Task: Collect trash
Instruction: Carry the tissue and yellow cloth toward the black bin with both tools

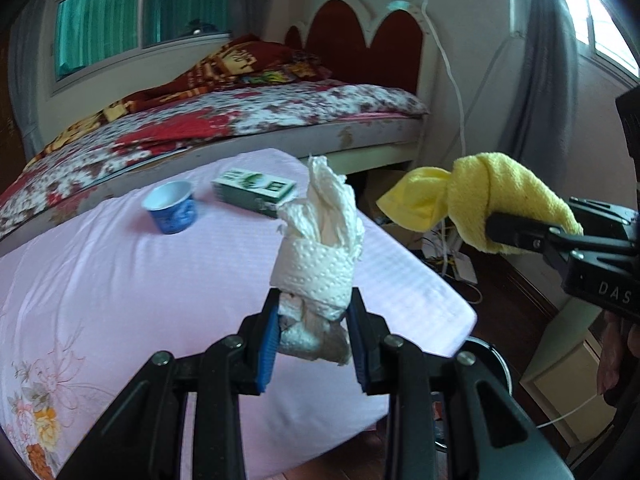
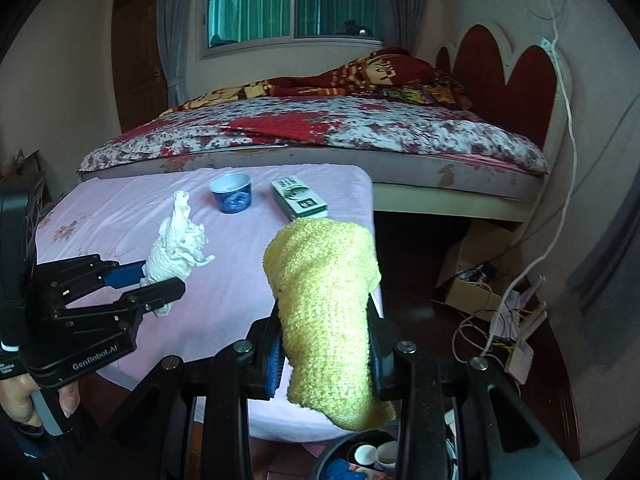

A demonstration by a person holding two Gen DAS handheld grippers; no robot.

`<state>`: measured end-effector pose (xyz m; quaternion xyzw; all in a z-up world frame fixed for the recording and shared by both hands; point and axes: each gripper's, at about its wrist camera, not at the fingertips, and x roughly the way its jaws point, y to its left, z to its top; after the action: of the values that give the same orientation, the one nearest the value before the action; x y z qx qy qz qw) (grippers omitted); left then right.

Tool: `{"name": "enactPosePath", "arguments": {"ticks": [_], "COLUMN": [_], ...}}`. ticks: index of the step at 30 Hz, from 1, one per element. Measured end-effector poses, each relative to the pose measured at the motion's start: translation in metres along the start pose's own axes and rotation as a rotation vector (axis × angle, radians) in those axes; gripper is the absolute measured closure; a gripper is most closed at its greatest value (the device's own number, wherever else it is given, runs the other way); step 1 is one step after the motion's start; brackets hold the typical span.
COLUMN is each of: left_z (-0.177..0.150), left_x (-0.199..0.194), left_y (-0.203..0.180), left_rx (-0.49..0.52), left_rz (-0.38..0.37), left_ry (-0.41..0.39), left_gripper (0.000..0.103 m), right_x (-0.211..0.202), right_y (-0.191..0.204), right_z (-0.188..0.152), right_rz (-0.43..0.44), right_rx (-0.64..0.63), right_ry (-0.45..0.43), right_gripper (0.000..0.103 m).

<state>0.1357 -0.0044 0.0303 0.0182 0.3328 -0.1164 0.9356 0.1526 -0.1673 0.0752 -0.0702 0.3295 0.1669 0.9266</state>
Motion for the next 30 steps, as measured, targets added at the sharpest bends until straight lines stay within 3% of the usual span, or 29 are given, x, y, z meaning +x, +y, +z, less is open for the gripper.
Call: {"name": "enactPosePath", "arguments": {"ticks": [19,30], "left_z": [-0.037,-0.067], "left_x": [0.027,0.048], "left_y": [-0.107,-0.157], "left_rx": [0.138,0.205], "left_rz": [-0.179,-0.238], "left_ry": [0.122,0.218], "left_gripper": [0.071,0.071], "right_x": [-0.032,-0.043], "right_y": [-0.075,-0.111], "right_z": [-0.085,-0.144], "right_rz": [-0.125,-0.146], "right_rx": [0.068,0.116], "right_ry": [0.104,0.186], "right_gripper": [0.068,0.068]}}
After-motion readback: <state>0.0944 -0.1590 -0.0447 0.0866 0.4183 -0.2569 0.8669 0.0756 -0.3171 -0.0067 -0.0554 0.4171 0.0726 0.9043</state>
